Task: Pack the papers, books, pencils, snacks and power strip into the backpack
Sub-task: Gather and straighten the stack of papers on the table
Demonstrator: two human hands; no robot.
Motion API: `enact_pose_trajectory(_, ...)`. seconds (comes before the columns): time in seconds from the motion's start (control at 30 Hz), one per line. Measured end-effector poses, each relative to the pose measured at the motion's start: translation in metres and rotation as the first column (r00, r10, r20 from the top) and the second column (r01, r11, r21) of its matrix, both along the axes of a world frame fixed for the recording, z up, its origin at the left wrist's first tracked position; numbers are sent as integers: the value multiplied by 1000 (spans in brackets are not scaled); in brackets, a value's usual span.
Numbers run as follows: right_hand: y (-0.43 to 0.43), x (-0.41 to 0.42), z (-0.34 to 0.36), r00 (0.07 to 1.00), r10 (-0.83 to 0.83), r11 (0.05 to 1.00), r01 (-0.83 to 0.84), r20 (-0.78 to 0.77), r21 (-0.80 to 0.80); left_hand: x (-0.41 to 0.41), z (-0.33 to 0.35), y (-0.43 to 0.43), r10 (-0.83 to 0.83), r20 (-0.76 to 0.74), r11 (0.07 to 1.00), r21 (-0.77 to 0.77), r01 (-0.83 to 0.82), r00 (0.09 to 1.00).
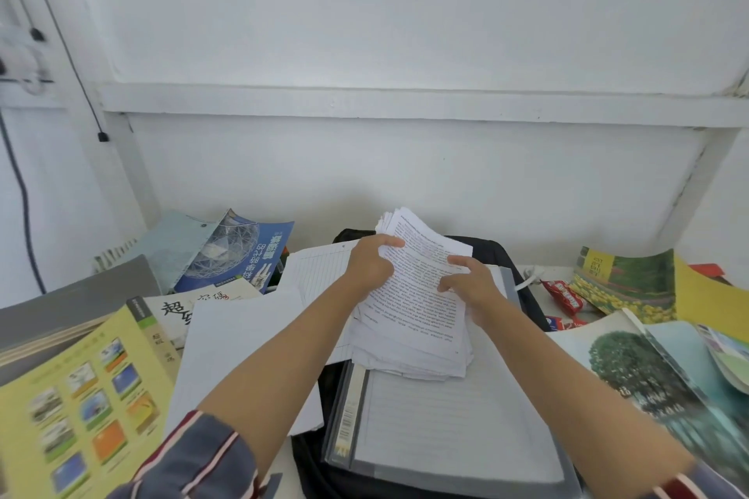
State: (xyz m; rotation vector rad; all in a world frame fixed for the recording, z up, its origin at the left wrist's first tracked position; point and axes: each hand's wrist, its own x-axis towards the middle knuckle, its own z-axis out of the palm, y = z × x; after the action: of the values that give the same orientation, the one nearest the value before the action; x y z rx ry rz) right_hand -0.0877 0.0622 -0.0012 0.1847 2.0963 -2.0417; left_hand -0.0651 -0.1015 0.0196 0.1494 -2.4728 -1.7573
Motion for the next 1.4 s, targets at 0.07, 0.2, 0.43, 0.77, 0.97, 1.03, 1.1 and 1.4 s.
enact_pose_trajectory(0.07, 2, 5, 2, 1000, -20, 999, 19, -22, -51, 5, 7, 1, -42, -39, 995, 94, 46, 998)
enact_pose_trajectory(0.2, 11, 14, 11, 998, -21, 984, 9, -63, -176, 17, 20, -1, -89, -114, 943, 309, 120, 990)
enact_pose_trajectory(0.43, 18, 26, 33, 969, 186, 924, -229, -166, -306, 49, 33, -17, -70, -143, 910, 395, 122, 987)
enact_pose_trajectory(0.77, -73, 71, 45, 893, 434, 887, -447, -120, -113, 129, 25, -98, 204, 61, 964, 164, -212, 977)
enact_pose_trajectory(0.97, -139, 96, 15, 844, 536, 835, -527, -20, 162, 171, 7, -138, 362, 137, 929, -135, -345, 922)
enact_pose_trajectory(1.03, -152, 98, 8, 843, 537, 820, -525, 10, 229, 171, 0, -144, 371, 154, 921, -192, -340, 916)
enact_pose_trajectory(1.1, -158, 100, 6, 846, 533, 797, -511, 21, 323, 168, -3, -145, 362, 166, 912, -267, -311, 917)
enact_pose_trajectory(1.4, -167, 107, 9, 852, 523, 719, -461, 32, 520, 157, -5, -145, 318, 207, 787, -601, -136, 925)
